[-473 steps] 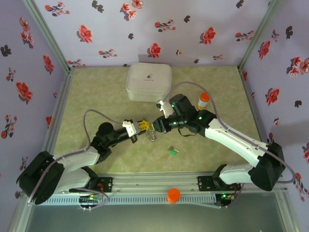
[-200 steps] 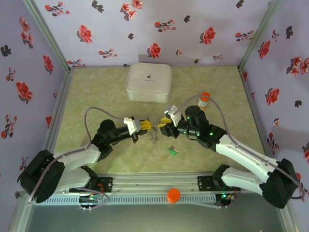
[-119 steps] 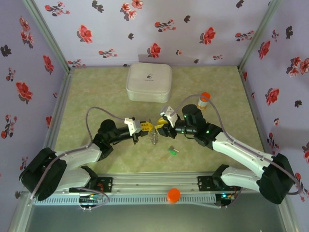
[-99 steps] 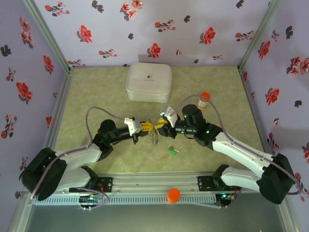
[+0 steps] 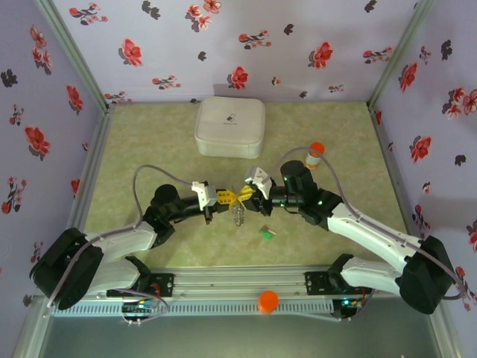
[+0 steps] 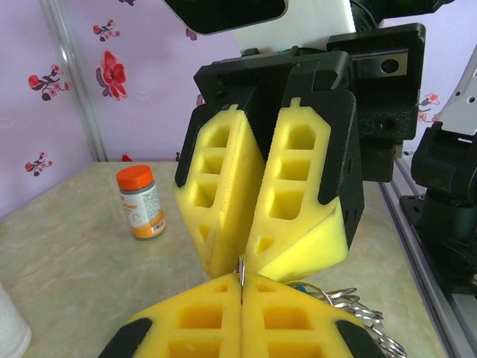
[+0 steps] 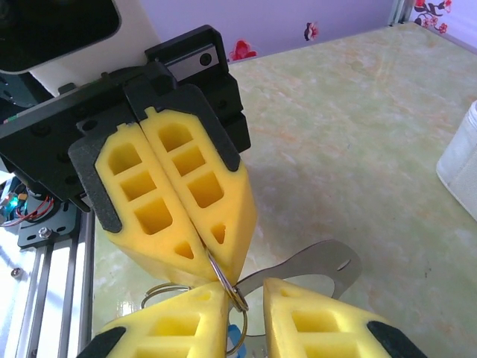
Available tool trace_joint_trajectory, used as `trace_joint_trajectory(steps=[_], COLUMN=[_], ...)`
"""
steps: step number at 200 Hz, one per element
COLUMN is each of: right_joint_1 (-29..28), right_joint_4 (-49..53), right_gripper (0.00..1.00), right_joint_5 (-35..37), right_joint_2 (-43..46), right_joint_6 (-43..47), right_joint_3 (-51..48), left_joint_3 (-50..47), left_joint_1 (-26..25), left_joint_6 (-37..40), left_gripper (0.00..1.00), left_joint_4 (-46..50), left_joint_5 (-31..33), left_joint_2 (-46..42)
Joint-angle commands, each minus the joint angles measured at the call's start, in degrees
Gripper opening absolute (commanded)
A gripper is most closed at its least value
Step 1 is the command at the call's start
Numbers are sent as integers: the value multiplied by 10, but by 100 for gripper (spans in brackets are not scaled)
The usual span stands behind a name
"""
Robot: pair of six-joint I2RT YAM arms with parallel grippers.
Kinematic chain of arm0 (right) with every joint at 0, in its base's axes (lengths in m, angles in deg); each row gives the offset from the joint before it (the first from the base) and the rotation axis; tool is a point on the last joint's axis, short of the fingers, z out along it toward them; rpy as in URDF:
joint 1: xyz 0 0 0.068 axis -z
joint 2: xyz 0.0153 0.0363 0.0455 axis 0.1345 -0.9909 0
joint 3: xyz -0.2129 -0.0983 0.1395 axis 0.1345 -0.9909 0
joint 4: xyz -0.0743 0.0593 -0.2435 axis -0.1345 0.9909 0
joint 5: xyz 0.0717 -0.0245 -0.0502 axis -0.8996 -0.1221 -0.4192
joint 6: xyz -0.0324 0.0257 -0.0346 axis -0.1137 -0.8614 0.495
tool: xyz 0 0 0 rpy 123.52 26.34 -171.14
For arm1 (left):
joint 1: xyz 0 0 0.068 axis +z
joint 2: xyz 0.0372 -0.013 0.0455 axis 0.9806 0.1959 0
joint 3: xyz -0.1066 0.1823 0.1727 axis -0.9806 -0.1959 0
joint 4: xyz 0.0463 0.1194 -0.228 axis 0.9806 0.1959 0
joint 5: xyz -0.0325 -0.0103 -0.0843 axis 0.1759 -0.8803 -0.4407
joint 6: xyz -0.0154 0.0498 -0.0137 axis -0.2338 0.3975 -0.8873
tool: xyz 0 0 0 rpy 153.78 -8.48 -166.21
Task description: Put the keys on the keyring
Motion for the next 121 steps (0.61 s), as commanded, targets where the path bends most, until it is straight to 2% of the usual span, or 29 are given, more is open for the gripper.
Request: trace_joint_trajectory(steps=[1, 14, 50, 70, 78, 94, 121], right_joint_1=[3, 3, 3, 3, 3, 2, -10], right_joint_4=[-3, -10, 19, 64, 87, 127, 221], right_gripper=[19, 16, 0, 0, 0, 0, 0], right_joint_5=[-25, -40, -71, -70, -66, -50, 4], right_joint_2=[-9, -10, -19, -21, -22, -22, -38], right_joint_6=[21, 23, 46, 71, 80, 98, 149], right_joint_3=[22, 23, 40, 59, 71, 90, 135], left_joint_3=[18, 20, 21, 19, 12, 3, 31], left_joint_1=[1, 1, 2, 4, 5, 7, 6], left_joint_6=[-18, -25, -36, -47, -48, -39, 37], left_gripper=[0, 0, 0, 0, 16, 25, 27], left_joint_4=[-52, -54, -61, -55, -51, -11, 167], left_joint_5=[-30, -40, -48, -46, -34, -10, 8], left_joint_2=[-6, -4, 0, -4, -9, -30, -81])
